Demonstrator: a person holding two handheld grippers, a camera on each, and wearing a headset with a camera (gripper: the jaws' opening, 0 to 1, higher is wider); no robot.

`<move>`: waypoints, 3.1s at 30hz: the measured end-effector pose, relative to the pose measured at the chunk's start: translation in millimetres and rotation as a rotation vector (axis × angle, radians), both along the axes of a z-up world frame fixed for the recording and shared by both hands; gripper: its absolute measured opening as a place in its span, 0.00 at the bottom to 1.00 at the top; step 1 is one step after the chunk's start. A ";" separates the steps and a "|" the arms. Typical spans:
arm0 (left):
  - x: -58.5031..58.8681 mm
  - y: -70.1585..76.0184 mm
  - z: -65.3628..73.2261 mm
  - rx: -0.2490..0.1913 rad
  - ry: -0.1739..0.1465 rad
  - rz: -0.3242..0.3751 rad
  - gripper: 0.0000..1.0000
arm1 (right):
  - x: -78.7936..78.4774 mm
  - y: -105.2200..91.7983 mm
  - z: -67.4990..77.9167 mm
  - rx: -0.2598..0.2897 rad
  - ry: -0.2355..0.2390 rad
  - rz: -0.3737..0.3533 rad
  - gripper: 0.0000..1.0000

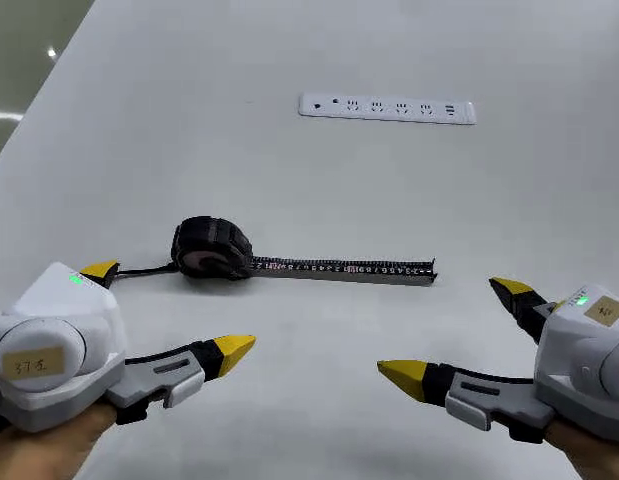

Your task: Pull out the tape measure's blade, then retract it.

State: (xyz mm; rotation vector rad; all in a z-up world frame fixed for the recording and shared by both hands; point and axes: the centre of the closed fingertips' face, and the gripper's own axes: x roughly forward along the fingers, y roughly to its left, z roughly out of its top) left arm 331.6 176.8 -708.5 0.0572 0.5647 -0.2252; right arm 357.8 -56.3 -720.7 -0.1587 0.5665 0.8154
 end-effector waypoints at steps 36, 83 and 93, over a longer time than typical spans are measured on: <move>-7.8 -15.2 1.9 0.010 0.024 0.063 0.99 | -9.8 12.3 7.7 0.015 0.007 -0.031 0.99; 21.9 -24.3 -13.3 -0.003 0.049 0.100 0.96 | 4.8 11.5 -1.6 0.010 0.043 -0.036 0.96; 36.4 -17.3 -20.0 -0.012 0.057 0.149 0.88 | 15.0 8.2 -9.8 -0.001 0.068 -0.017 0.91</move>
